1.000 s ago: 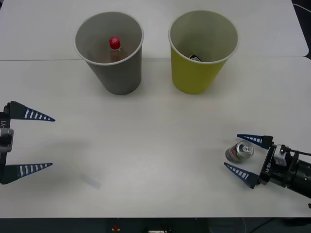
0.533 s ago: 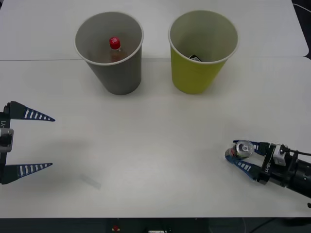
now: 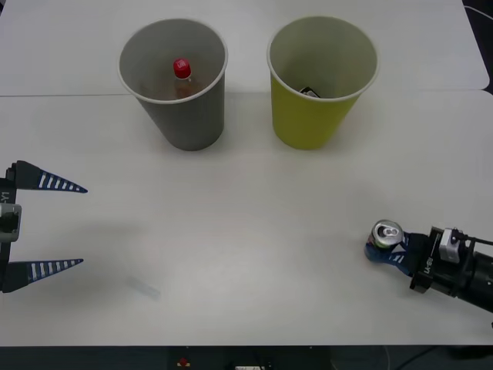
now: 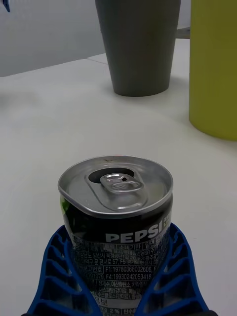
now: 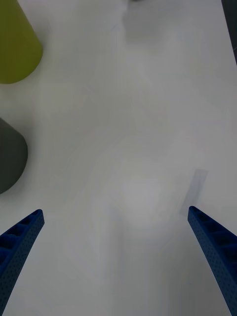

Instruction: Put the can into the green bin and the plastic bottle into the gray bin

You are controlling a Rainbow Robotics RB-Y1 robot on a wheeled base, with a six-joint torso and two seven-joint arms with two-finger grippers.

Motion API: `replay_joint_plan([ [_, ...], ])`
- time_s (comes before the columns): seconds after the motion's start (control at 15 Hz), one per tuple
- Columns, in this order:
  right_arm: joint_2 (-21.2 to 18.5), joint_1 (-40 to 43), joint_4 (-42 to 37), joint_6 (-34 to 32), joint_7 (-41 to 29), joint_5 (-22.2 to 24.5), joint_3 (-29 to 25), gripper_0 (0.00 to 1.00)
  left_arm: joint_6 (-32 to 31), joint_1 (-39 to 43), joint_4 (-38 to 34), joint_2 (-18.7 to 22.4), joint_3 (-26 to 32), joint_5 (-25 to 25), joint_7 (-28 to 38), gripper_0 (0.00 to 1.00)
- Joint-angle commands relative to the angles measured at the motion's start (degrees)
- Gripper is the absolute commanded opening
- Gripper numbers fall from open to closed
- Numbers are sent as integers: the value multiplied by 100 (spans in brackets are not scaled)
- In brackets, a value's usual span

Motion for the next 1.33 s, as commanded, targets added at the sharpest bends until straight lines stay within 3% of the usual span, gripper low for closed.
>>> replay_joint_plan([
  [0.07, -133, 89, -198, -20, -85, -1, -77, 0, 0, 0, 0, 0, 0, 0, 0, 100],
  [0.27, -256, 256, -479, 15, -349, 113, -244, 0, 0, 0, 0, 0, 0, 0, 0, 100],
  [0.47, -318, 563, -1156, 76, -1201, 1027, -1027, 0, 0, 0, 0, 0, 0, 0, 0, 100],
  [0.73, -361, 1266, -2729, 243, -3082, 2592, -2327, 0, 0, 0, 0, 0, 0, 0, 0, 100],
  [0.93, -361, 1662, -3872, 305, -4611, 3436, -2995, 0, 0, 0, 0, 0, 0, 0, 0, 100],
  [1.33, -361, 1855, -5568, 691, -7301, 4473, -3531, 0, 0, 0, 0, 0, 0, 0, 0, 100],
])
